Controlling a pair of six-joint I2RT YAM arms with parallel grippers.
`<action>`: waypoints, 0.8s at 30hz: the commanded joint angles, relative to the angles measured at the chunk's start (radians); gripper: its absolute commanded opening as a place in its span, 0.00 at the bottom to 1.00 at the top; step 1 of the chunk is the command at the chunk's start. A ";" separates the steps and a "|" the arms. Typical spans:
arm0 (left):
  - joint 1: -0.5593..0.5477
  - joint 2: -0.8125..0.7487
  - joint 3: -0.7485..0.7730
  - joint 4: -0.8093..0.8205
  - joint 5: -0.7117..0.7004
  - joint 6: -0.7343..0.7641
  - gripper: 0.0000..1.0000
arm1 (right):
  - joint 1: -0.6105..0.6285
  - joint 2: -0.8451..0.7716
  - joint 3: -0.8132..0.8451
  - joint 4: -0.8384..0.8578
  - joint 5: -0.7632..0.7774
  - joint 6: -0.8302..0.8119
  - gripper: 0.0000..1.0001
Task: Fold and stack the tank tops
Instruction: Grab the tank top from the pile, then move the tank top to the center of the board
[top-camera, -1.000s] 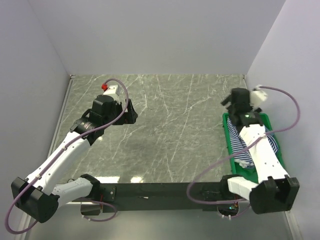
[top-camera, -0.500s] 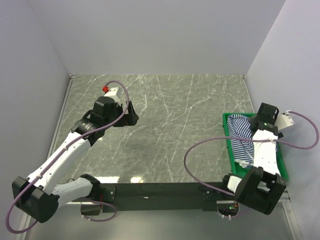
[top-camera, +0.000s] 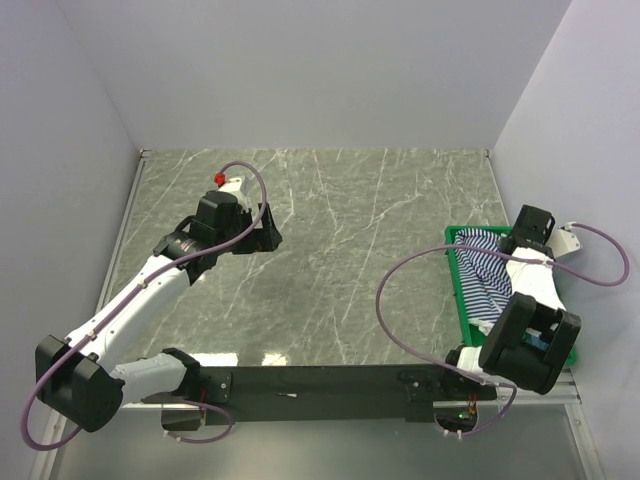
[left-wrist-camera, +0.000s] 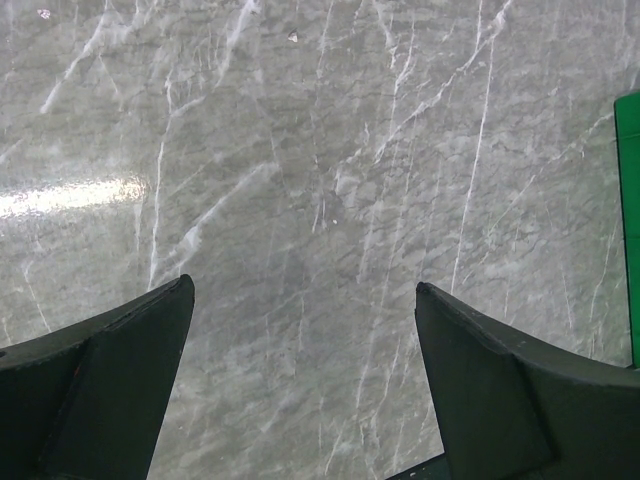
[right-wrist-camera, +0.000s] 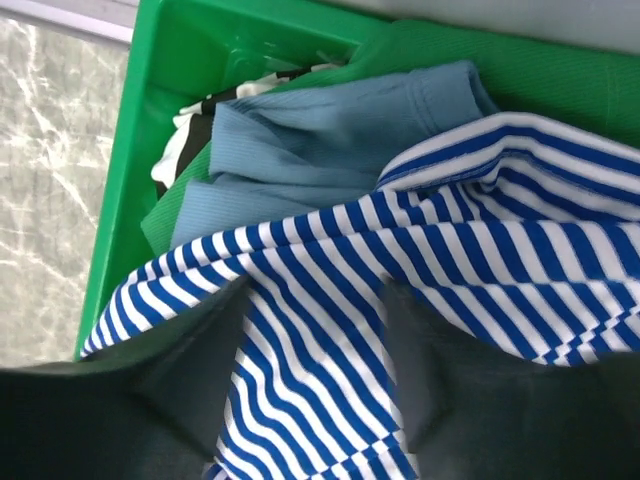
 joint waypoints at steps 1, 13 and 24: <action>-0.002 -0.011 0.012 0.017 0.003 -0.010 0.98 | -0.006 -0.057 -0.024 0.050 -0.013 0.010 0.58; -0.002 -0.021 0.015 0.011 -0.001 -0.008 0.98 | -0.002 -0.317 0.054 -0.044 -0.118 -0.050 0.00; -0.002 -0.048 0.018 0.006 -0.039 -0.004 0.98 | 0.440 -0.322 0.510 -0.079 -0.094 -0.115 0.00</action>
